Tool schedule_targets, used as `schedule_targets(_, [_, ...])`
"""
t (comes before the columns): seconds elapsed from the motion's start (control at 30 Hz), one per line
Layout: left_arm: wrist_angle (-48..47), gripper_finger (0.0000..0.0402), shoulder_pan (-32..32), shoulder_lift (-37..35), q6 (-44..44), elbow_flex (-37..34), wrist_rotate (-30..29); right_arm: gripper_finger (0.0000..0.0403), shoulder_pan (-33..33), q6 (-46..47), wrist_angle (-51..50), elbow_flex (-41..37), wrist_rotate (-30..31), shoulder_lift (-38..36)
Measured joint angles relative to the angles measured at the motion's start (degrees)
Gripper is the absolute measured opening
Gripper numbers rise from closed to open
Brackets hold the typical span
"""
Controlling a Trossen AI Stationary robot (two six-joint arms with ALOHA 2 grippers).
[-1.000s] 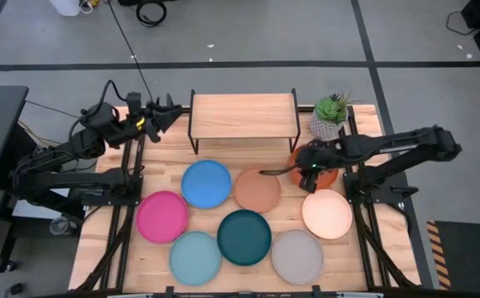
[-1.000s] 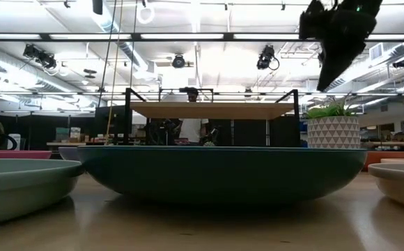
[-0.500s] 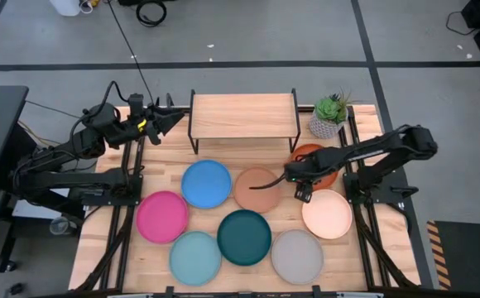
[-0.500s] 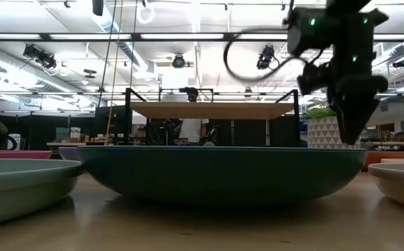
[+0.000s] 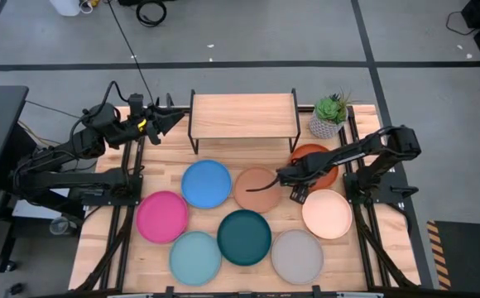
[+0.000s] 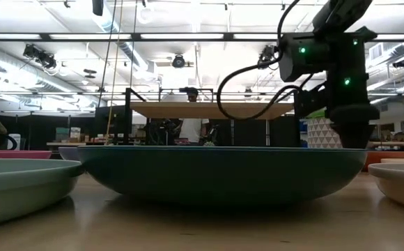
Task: Place and stack plates onto a shelf
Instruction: Put the orange plate on the shelf
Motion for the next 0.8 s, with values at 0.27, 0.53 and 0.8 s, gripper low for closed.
schedule_targets(0.27, [0.0, 0.016, 0.0, 0.0, 0.0, 0.0, 0.0, 0.015, 0.0, -0.5, 0.3, 0.1, 0.2, 2.1])
schedule_targets(0.53, [-0.1, 0.016, 0.0, 0.0, 0.1, 0.0, 0.0, 0.0099, 0.0, 2.0, -1.1, 0.4, -0.6, 2.5])
schedule_targets(0.8, [-0.3, 0.016, 0.0, 0.0, 0.2, 0.0, 0.9, 0.0092, 0.0, 5.7, -4.3, 0.6, -4.7, 1.0])
